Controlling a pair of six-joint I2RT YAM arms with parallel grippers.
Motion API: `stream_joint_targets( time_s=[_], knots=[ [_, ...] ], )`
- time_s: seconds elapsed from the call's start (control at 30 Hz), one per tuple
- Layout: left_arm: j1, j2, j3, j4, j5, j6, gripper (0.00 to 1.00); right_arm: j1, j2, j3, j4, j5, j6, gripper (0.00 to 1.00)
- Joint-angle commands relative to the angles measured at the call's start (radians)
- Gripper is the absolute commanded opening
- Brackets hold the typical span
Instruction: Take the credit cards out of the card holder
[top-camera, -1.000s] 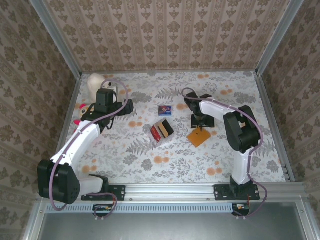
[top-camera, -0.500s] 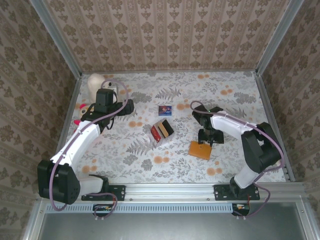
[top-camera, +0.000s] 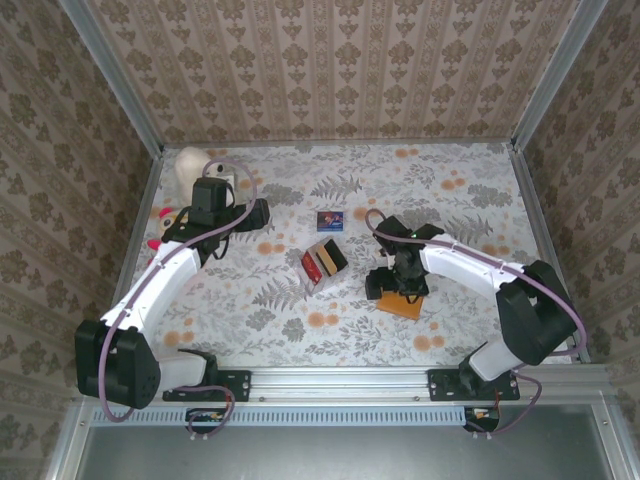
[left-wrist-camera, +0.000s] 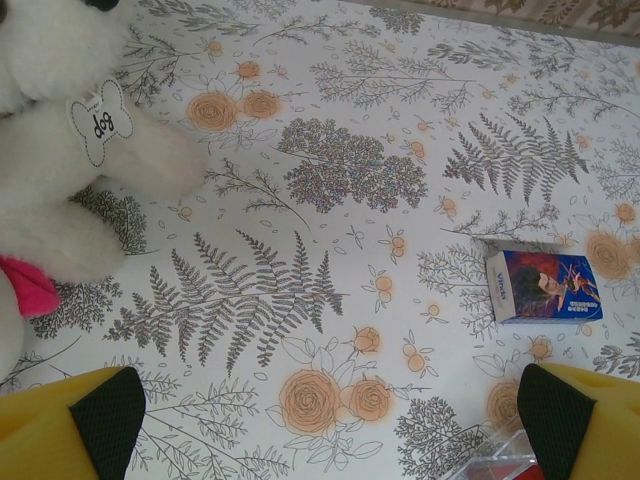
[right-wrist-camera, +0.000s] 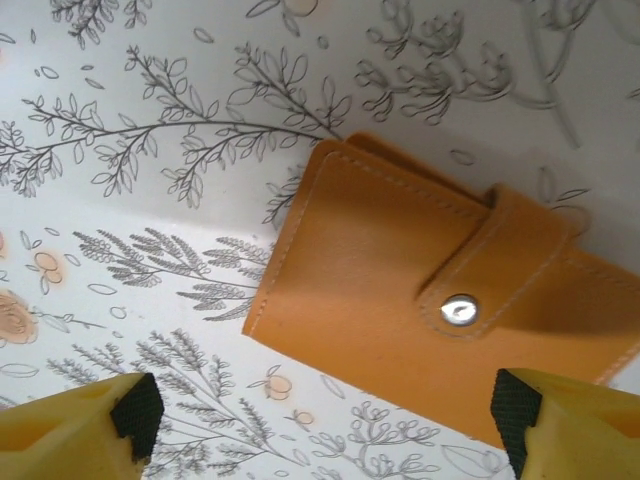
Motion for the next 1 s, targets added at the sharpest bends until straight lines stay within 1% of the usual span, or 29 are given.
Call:
stream_joint_targets(
  time_s=[0.0, 0.07, 0.13, 0.23, 0.4, 0.5, 0.6, 0.73, 0.83, 0.97],
  knots=[
    [-0.004, -0.023, -0.016, 0.002, -0.007, -0.025, 1.0, 0.005, 0.044, -0.017, 0.062, -0.11, 0.023, 0.85],
    [-0.004, -0.016, -0.013, 0.004, -0.003, -0.033, 1.0, 0.009, 0.073, -0.024, 0.114, -0.159, 0.029, 0.79],
    [-0.005, -0.012, -0.007, 0.005, -0.001, -0.038, 1.0, 0.011, 0.098, -0.025, 0.164, -0.182, 0.044, 0.75],
    [-0.006, -0.009, -0.003, 0.004, -0.002, -0.046, 1.0, 0.009, 0.145, 0.006, 0.193, -0.145, 0.047, 0.72],
    [-0.013, -0.003, 0.004, -0.008, 0.003, -0.055, 1.0, -0.034, 0.224, 0.08, 0.164, 0.055, 0.069, 0.72],
    [-0.02, 0.002, 0.01, -0.023, 0.007, -0.067, 1.0, -0.092, 0.245, 0.114, 0.167, 0.13, 0.094, 0.73],
    [-0.031, 0.011, 0.02, -0.033, 0.018, -0.082, 1.0, -0.135, 0.232, 0.15, 0.177, 0.141, 0.11, 0.73],
    [-0.056, 0.039, 0.05, -0.042, 0.066, -0.126, 1.0, -0.17, 0.157, 0.168, 0.201, 0.121, 0.103, 0.73],
    [-0.093, 0.071, 0.08, -0.041, 0.111, -0.166, 1.0, -0.226, 0.133, 0.155, 0.188, 0.136, 0.093, 0.74],
    [-0.149, 0.129, 0.13, -0.025, 0.175, -0.245, 0.98, -0.325, 0.136, 0.117, 0.187, 0.155, 0.087, 0.8]
  ],
)
